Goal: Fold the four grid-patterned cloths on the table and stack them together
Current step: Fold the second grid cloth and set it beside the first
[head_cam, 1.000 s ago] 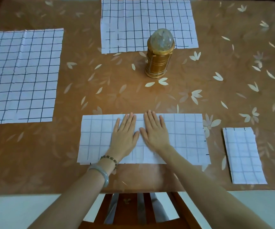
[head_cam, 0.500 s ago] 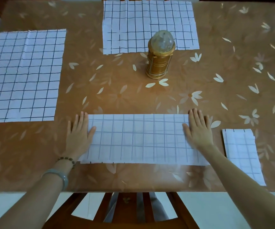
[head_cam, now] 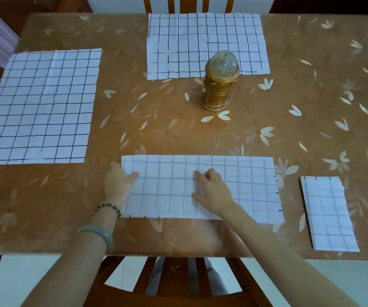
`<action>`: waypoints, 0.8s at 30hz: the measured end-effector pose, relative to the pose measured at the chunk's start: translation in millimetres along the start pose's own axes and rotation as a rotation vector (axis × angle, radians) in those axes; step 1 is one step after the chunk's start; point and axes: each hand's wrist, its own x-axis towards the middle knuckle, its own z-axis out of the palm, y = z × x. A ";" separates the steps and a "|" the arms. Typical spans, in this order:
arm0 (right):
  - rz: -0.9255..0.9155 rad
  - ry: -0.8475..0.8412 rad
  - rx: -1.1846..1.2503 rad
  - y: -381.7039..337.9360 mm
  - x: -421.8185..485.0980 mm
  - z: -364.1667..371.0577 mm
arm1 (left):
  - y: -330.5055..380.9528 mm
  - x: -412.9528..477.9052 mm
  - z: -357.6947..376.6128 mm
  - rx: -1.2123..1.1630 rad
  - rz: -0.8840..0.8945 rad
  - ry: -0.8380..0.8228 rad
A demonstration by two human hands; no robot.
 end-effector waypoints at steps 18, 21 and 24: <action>0.049 -0.275 0.009 1.6 14.1 -16.3 | 23.5 -36.5 -83.2 -0.427 0.110 -0.475; 0.057 -0.290 -0.024 -1.8 15.2 -17.5 | 46.0 -52.5 -89.8 -0.462 0.172 -0.488; 0.067 -0.301 -0.037 -1.8 16.1 -17.4 | 74.1 -74.1 -90.3 -0.448 0.272 -0.470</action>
